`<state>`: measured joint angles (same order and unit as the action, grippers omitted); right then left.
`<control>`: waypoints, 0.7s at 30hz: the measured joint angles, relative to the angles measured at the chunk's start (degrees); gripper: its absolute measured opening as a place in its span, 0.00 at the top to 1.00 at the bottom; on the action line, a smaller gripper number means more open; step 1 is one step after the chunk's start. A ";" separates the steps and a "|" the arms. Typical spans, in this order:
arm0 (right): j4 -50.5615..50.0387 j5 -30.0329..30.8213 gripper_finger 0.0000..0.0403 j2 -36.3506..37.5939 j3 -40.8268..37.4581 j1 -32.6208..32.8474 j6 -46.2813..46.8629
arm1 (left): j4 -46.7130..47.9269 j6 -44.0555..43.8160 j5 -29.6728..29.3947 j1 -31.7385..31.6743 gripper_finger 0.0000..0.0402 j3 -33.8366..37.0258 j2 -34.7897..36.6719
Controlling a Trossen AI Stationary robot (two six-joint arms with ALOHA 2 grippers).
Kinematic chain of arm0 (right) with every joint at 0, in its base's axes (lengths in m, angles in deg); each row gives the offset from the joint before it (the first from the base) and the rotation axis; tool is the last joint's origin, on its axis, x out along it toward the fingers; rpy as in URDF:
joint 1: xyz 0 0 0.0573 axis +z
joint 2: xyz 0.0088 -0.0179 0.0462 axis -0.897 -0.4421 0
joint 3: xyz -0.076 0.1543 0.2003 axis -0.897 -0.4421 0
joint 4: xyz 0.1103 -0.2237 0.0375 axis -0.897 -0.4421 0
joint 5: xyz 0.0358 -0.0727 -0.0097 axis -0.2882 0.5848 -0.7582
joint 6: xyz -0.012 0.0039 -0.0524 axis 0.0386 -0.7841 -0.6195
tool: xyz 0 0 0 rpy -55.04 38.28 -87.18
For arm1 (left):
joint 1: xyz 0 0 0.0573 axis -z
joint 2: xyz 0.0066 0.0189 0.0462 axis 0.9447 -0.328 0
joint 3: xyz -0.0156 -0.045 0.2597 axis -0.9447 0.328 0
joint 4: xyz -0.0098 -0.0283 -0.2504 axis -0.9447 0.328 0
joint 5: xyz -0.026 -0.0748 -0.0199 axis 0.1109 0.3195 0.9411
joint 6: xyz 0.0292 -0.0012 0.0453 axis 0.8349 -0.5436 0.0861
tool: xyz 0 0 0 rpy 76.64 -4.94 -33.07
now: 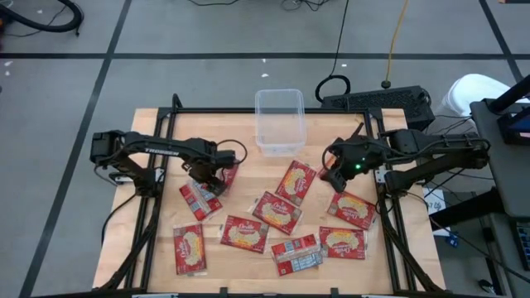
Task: Sort popcorn bags into baskets
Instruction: Put the red popcorn bag into the transparent container
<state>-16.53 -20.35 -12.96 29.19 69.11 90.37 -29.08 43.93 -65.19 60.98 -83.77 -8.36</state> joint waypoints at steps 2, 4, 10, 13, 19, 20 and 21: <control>1.55 1.27 1.00 0.00 0.00 0.00 0.00 | -0.65 2.98 -0.47 -0.83 0.44 1.12 0.00; 2.98 2.07 1.00 0.00 0.00 0.00 0.01 | -1.76 5.36 -0.64 -1.52 0.44 1.80 0.00; 5.16 2.14 1.00 -0.02 0.00 0.00 0.00 | -7.72 9.84 -0.51 -3.89 0.44 4.66 0.00; 5.33 2.14 1.00 -0.02 0.00 0.00 0.00 | -9.67 10.56 0.93 -5.22 0.41 6.56 0.00; 5.50 2.14 1.00 -0.02 0.00 0.00 -0.17 | -9.73 9.34 1.04 -6.01 0.36 7.90 0.02; 5.50 2.12 1.00 -0.02 0.00 0.00 -0.31 | -9.04 8.78 1.73 -5.98 0.35 7.43 0.00; 5.50 2.12 1.00 -0.02 0.00 0.00 -0.36 | -8.20 8.11 2.52 -5.96 0.35 6.83 0.00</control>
<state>-11.03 -18.23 -12.98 29.19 69.11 90.02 -37.28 52.03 -62.67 55.01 -76.94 -8.36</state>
